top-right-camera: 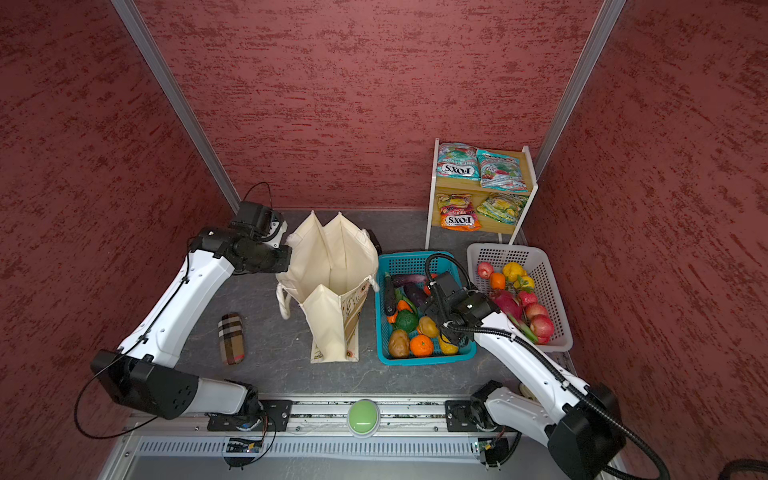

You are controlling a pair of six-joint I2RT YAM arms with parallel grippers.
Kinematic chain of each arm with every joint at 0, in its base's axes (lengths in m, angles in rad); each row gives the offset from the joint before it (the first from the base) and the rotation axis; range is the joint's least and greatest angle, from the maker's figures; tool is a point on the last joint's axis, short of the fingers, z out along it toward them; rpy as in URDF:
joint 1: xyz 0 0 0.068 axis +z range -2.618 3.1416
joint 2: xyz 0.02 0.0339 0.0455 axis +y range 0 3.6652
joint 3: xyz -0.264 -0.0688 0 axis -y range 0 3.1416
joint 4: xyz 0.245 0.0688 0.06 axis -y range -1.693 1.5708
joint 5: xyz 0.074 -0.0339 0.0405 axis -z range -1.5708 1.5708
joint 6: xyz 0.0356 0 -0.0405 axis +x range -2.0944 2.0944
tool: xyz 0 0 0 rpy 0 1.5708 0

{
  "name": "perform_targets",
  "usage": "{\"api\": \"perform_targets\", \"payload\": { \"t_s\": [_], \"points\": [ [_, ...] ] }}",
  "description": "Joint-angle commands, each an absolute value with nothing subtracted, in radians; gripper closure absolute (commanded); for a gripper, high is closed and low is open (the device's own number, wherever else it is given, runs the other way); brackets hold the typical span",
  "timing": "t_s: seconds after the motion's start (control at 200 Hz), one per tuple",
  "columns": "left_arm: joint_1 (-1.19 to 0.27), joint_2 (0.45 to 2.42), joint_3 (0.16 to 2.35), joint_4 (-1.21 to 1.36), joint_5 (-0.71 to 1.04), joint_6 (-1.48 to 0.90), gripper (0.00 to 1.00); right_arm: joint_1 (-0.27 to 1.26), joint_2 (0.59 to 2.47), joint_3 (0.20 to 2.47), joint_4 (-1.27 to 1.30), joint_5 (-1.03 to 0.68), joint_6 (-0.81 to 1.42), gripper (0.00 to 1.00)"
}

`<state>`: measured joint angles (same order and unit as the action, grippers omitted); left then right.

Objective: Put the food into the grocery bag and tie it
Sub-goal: 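Lower the right gripper into the teal basket and grasp the yellow potato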

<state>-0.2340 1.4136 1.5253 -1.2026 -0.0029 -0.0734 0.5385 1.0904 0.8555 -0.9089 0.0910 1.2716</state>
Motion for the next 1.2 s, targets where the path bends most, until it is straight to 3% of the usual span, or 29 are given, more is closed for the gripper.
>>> {"api": "perform_targets", "payload": {
  "t_s": [0.0, 0.09, 0.531, 0.887, 1.192],
  "points": [
    [-0.247, 1.419, 1.530, -1.188, -0.008, -0.065, 1.00, 0.531, 1.096, 0.874, -0.923, 0.102, 1.337, 0.06],
    [-0.250, 1.421, 1.531, -1.190, -0.010, -0.066, 1.00, 0.531, 1.120, 0.872, -0.931, 0.089, 1.361, 0.01],
    [-0.253, 1.417, 1.516, -1.188, -0.017, -0.066, 1.00, 0.531, 1.173, 0.813, -0.868, 0.022, 1.406, 0.01],
    [-0.265, 1.426, 1.513, -1.181, -0.017, -0.070, 1.00, 0.531, 1.227, 0.769, -0.772, -0.026, 1.428, 0.05],
    [-0.270, 1.423, 1.510, -1.181, -0.019, -0.073, 1.00, 0.531, 1.209, 0.730, -0.733, -0.009, 1.460, 0.14]
  ]
}}
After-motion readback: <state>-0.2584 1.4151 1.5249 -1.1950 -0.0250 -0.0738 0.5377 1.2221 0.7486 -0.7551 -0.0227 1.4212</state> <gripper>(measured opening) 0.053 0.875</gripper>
